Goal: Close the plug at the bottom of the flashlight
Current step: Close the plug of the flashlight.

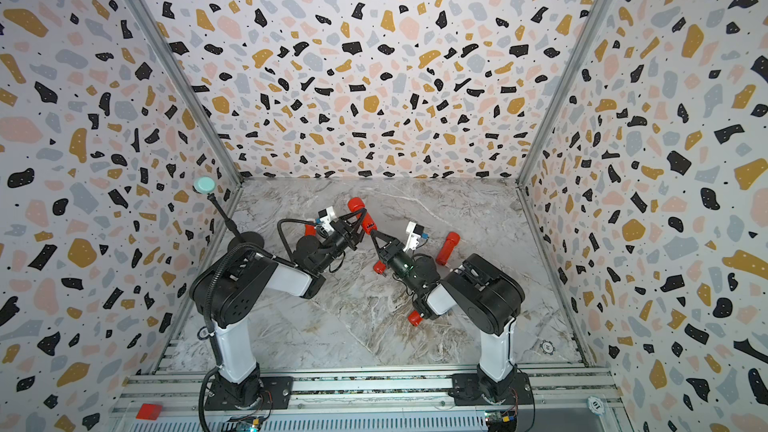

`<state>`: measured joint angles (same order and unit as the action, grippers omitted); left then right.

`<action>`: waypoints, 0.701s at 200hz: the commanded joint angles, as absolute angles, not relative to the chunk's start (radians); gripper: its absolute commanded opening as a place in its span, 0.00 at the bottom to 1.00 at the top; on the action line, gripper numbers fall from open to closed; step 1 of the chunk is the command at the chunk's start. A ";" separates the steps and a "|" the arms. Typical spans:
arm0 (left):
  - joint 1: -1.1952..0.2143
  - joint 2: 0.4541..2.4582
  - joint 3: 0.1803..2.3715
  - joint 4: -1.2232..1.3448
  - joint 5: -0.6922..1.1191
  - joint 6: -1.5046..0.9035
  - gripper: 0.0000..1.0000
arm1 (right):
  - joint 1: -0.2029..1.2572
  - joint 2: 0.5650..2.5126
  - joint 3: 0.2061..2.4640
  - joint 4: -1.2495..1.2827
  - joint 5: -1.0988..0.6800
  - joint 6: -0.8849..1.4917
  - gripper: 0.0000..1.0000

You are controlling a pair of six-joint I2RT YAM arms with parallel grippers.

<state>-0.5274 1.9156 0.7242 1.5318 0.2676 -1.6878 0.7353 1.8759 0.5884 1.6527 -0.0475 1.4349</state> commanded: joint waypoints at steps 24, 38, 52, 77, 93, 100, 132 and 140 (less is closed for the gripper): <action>-0.555 1.915 0.733 1.710 0.335 -1.685 0.00 | 0.740 1.877 0.599 1.642 -0.014 1.446 0.27; -0.555 1.914 0.733 1.714 0.336 -1.686 0.00 | 0.741 1.877 0.597 1.636 -0.010 1.448 0.27; -0.555 1.914 0.733 1.717 0.334 -1.686 0.00 | 0.741 1.877 0.595 1.627 -0.008 1.451 0.26; -0.555 1.913 0.735 1.726 0.335 -1.688 0.00 | 0.741 1.877 0.591 1.612 -0.003 1.454 0.26; -0.555 1.911 0.735 1.730 0.334 -1.689 0.00 | 0.744 1.878 0.585 1.601 0.002 1.461 0.26; -0.555 1.910 0.735 1.731 0.334 -1.689 0.00 | 0.744 1.877 0.583 1.598 0.003 1.462 0.25; -0.555 1.911 0.736 1.744 0.334 -1.692 0.00 | 0.744 1.877 0.574 1.574 0.008 1.472 0.25; -0.554 1.911 0.736 1.746 0.334 -1.693 0.00 | 0.744 1.878 0.573 1.560 0.008 1.474 0.25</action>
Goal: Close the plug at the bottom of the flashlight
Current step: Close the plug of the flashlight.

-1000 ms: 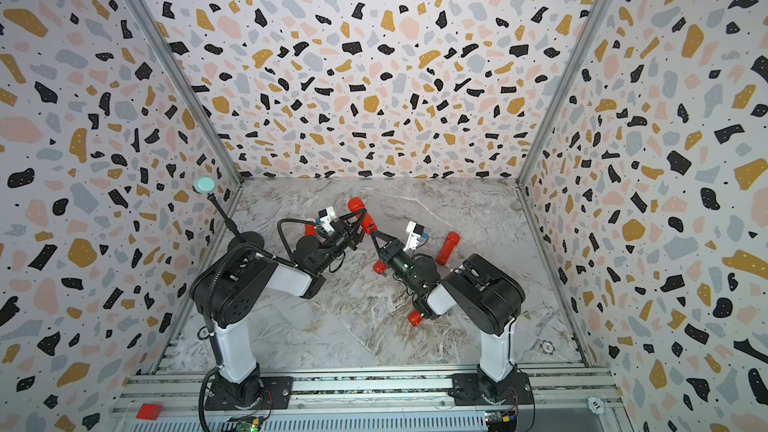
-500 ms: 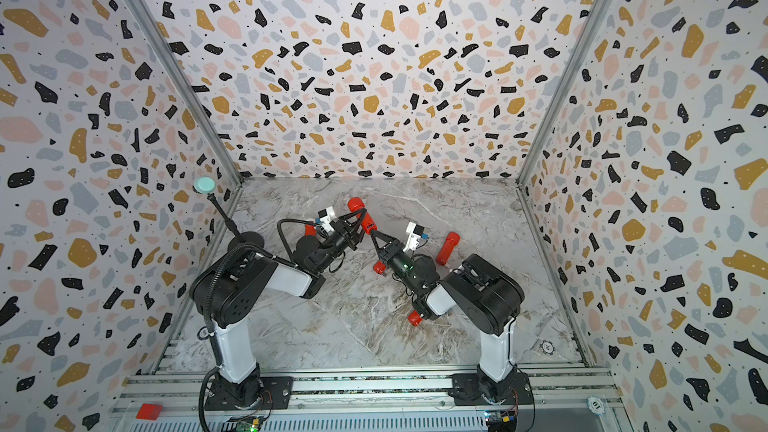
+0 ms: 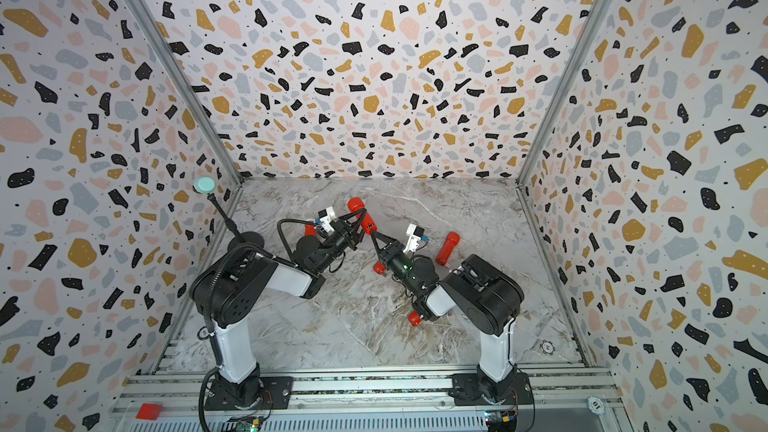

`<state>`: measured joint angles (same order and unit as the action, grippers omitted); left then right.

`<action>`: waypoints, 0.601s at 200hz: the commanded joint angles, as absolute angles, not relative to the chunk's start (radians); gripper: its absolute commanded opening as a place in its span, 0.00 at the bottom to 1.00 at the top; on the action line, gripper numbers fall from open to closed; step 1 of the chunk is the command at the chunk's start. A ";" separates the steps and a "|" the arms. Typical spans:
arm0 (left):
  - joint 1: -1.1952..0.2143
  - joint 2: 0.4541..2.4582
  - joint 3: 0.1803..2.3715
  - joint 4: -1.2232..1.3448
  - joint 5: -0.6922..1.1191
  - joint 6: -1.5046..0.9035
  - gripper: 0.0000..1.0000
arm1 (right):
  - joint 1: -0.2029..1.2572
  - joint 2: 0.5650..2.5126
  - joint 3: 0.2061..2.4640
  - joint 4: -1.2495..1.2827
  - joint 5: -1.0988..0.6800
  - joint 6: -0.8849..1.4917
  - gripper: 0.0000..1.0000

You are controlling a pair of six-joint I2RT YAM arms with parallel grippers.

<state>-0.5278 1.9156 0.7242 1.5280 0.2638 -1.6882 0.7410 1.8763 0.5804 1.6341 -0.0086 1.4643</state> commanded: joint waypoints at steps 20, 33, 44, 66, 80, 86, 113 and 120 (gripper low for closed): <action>-0.554 1.912 0.736 1.750 0.332 -1.694 0.00 | 0.746 1.878 0.563 1.547 0.014 1.480 0.25; -0.554 1.911 0.735 1.755 0.330 -1.696 0.00 | 0.746 1.881 0.559 1.543 0.015 1.483 0.25; -0.552 1.910 0.735 1.762 0.330 -1.697 0.00 | 0.747 1.880 0.553 1.539 0.019 1.486 0.25; -0.549 1.905 0.735 1.766 0.329 -1.697 0.00 | 0.749 1.881 0.546 1.529 0.023 1.489 0.25; -0.548 1.904 0.734 1.772 0.326 -1.697 0.00 | 0.750 1.880 0.543 1.523 0.026 1.491 0.25; -0.546 1.904 0.732 1.772 0.325 -1.697 0.00 | 0.751 1.879 0.542 1.522 0.027 1.490 0.25; -0.542 1.899 0.729 1.778 0.321 -1.697 0.00 | 0.756 1.872 0.542 1.511 0.027 1.479 0.26; -0.540 1.898 0.729 1.778 0.322 -1.697 0.00 | 0.759 1.866 0.543 1.506 0.026 1.472 0.27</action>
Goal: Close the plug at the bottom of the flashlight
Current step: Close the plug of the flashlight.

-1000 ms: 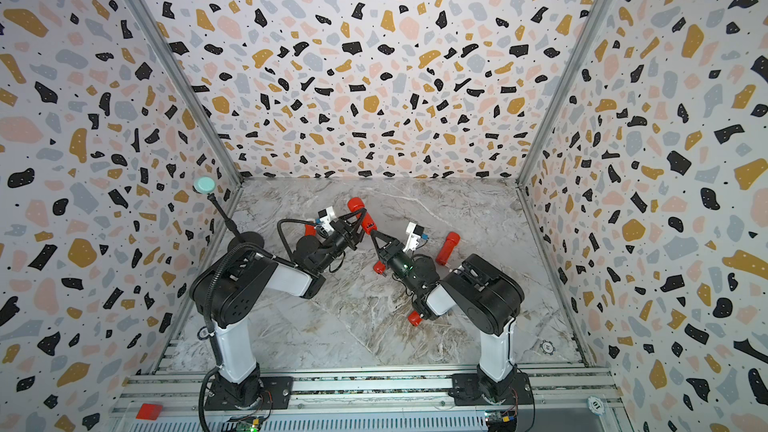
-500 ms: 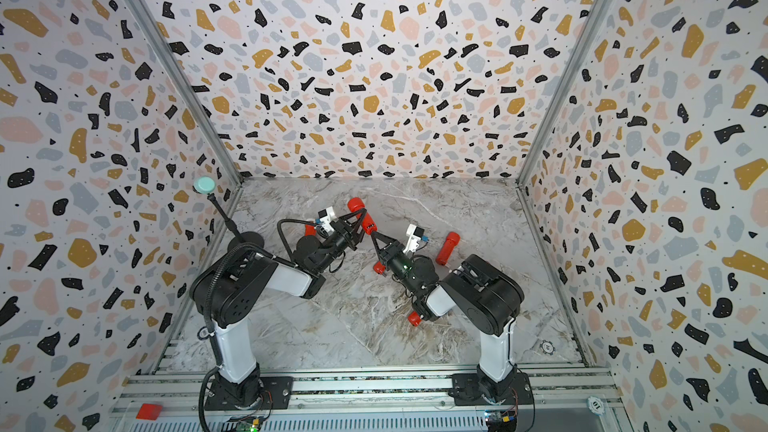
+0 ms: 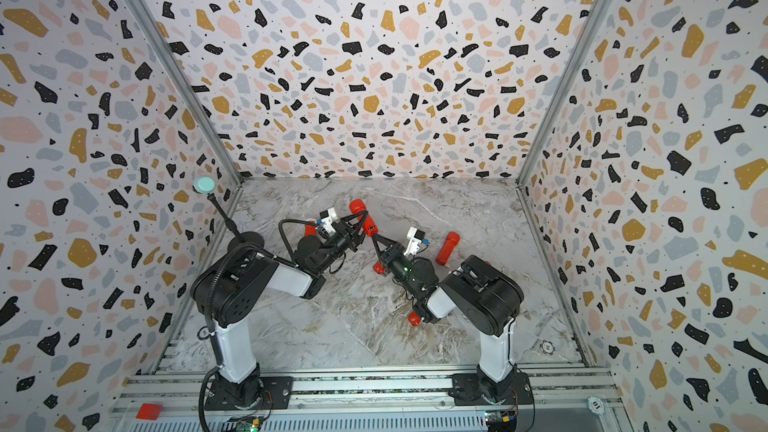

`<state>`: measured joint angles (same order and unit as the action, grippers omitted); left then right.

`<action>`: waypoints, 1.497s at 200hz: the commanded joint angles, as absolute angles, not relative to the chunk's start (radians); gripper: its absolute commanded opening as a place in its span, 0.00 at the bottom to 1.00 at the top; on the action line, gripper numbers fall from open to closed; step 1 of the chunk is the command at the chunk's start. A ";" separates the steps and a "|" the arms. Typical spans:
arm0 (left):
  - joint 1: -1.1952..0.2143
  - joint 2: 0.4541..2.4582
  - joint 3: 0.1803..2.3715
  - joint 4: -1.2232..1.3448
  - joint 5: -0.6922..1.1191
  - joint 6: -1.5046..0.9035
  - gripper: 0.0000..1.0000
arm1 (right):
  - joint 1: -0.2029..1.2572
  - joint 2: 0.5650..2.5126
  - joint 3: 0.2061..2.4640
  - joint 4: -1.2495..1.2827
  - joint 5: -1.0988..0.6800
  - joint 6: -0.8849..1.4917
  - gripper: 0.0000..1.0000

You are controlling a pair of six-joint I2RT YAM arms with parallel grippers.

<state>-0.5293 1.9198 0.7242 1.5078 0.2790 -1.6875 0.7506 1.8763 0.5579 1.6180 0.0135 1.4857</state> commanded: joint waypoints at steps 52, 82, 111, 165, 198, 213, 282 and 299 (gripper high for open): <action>-0.536 1.893 0.725 1.781 0.316 -1.696 0.00 | 0.769 1.805 0.543 1.463 0.034 1.411 0.30; -0.535 1.891 0.723 1.774 0.315 -1.692 0.00 | 0.771 1.783 0.538 1.451 0.033 1.396 0.34; -0.534 1.890 0.723 1.768 0.316 -1.688 0.00 | 0.772 1.766 0.533 1.450 0.023 1.387 0.39; -0.528 1.881 0.719 1.761 0.313 -1.685 0.00 | 0.778 1.714 0.525 1.419 0.023 1.365 0.48; -0.526 1.881 0.716 1.751 0.311 -1.683 0.00 | 0.781 1.675 0.524 1.377 0.018 1.342 0.57; -0.526 1.880 0.716 1.745 0.310 -1.681 0.00 | 0.784 1.650 0.525 1.337 0.020 1.324 0.59; -0.519 1.861 0.709 1.684 0.311 -1.648 0.00 | 0.788 1.499 0.504 1.120 0.032 1.180 0.66; -0.518 1.859 0.710 1.669 0.312 -1.640 0.00 | 0.789 1.457 0.493 1.075 0.050 1.139 0.69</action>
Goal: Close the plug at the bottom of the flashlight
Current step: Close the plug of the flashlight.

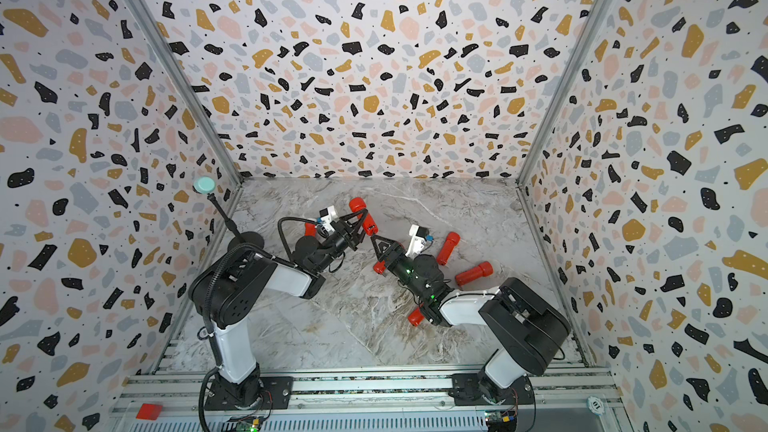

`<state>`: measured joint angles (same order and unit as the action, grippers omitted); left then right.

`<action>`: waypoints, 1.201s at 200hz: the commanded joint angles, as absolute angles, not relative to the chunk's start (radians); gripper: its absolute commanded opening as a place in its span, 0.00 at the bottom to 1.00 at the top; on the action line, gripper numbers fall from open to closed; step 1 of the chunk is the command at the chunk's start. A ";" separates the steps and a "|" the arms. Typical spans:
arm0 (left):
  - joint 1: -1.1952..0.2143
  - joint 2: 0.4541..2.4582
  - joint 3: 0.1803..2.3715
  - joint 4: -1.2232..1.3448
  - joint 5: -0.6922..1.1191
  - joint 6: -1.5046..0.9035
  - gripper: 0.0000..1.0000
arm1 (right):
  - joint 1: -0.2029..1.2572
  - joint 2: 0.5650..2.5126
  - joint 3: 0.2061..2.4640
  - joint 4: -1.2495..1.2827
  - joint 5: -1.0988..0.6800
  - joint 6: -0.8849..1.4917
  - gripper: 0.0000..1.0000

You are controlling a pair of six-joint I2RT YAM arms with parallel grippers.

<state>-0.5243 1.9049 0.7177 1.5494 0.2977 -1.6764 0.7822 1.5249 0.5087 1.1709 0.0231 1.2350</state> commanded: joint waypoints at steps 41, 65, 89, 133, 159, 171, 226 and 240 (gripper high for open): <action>-0.516 1.858 0.711 1.635 0.318 -1.622 0.00 | 0.789 1.387 0.515 0.970 0.050 1.019 0.76; -0.514 1.849 0.716 1.597 0.328 -1.602 0.00 | 0.789 1.348 0.549 0.862 0.055 0.945 0.83; -0.511 1.838 0.723 1.544 0.338 -1.574 0.00 | 0.786 1.312 0.582 0.765 0.058 0.865 0.87; -0.503 1.807 0.744 1.411 0.360 -1.505 0.00 | 0.749 1.287 0.671 0.557 -0.010 0.721 0.94; -0.500 1.788 0.752 1.333 0.362 -1.459 0.00 | 0.724 1.292 0.713 0.460 -0.058 0.659 0.95; -0.499 1.781 0.764 1.285 0.368 -1.429 0.00 | 0.721 1.294 0.730 0.422 -0.062 0.623 0.95; -0.496 1.735 0.851 0.953 0.389 -1.204 0.00 | 0.721 1.327 0.818 0.262 -0.083 0.459 0.95; -0.494 1.720 0.874 0.857 0.381 -1.134 0.00 | 0.721 1.325 0.822 0.250 -0.095 0.429 0.95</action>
<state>-0.5037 1.7695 0.8173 1.0210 0.3656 -1.3056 0.7212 1.3304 0.7830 0.3351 -0.0650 0.5339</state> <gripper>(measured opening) 0.379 0.947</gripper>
